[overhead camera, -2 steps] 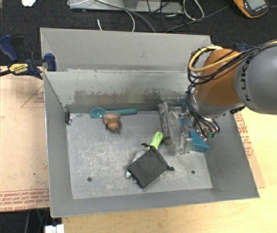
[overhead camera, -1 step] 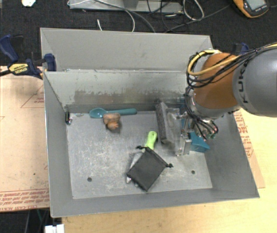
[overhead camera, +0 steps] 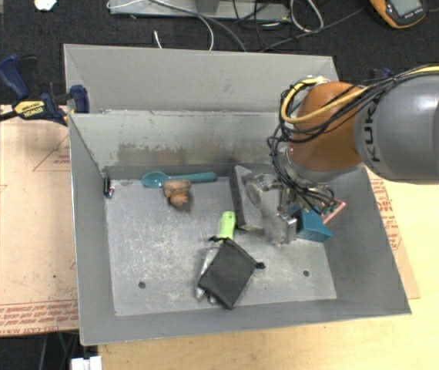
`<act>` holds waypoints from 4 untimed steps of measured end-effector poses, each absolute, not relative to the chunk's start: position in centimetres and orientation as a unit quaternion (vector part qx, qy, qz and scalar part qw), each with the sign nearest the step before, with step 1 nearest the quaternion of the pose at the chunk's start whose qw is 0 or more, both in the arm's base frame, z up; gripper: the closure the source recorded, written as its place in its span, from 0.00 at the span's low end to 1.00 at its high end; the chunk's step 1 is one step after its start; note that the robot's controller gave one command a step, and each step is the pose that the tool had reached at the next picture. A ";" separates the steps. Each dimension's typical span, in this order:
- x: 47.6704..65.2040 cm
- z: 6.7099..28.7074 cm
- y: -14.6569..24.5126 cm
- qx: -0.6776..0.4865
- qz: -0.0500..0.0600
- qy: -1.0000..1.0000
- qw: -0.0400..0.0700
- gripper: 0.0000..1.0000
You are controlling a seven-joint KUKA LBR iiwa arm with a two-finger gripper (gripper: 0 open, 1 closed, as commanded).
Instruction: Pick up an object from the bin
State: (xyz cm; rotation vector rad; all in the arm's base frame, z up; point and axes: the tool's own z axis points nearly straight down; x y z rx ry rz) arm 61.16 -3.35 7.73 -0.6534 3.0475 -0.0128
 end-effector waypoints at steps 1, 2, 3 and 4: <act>60.2 7.5 -2.2 -0.194 -0.003 0.981 0.014 0.00; 60.8 10.7 -1.9 -0.096 -0.001 0.995 0.011 0.00; 59.5 13.2 0.2 -0.211 -0.002 0.977 0.010 0.00; 59.0 11.6 1.6 -0.168 -0.002 0.986 0.012 0.00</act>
Offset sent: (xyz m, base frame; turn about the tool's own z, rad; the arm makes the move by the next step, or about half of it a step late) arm 0.0105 0.0174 0.0873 -0.2140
